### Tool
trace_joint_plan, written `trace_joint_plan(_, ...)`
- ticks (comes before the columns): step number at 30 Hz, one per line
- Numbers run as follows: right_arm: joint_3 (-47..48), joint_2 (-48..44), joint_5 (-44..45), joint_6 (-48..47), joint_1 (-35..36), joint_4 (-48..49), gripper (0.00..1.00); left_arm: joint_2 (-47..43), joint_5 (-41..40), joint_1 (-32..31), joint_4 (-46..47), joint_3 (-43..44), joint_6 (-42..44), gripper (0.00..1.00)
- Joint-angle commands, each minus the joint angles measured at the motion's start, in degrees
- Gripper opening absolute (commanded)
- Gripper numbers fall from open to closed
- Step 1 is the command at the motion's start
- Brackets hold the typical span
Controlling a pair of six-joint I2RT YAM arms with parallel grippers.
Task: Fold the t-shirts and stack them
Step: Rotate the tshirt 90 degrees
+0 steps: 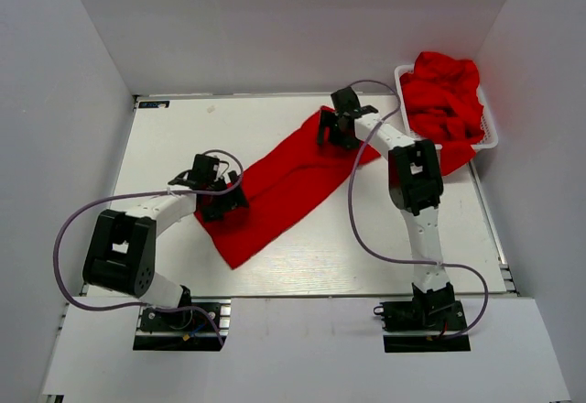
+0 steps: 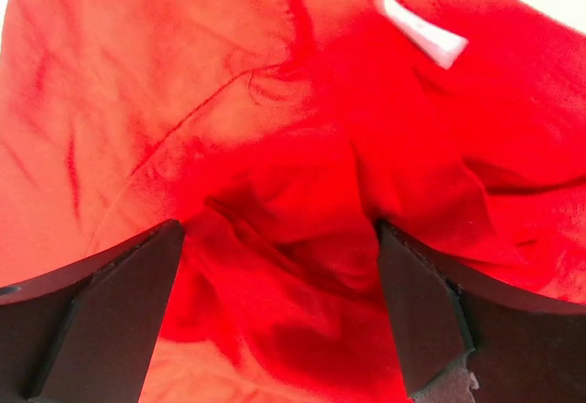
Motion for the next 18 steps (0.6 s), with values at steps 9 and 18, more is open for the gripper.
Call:
trace_joint_plan(9, 16.49, 14.58, -18.25, -1.9, 0.22, 10.74, 0.9, 7.5, 10.15, -15.49, -15.79, -4.48, -11.72, 1.0)
trace_joint_plan(18, 19.93, 17.31, -21.95, -0.93, 0.04, 14.35, 0.9, 20.49, 10.16, -32.1, -19.02, 11.13, -17.26, 1.0)
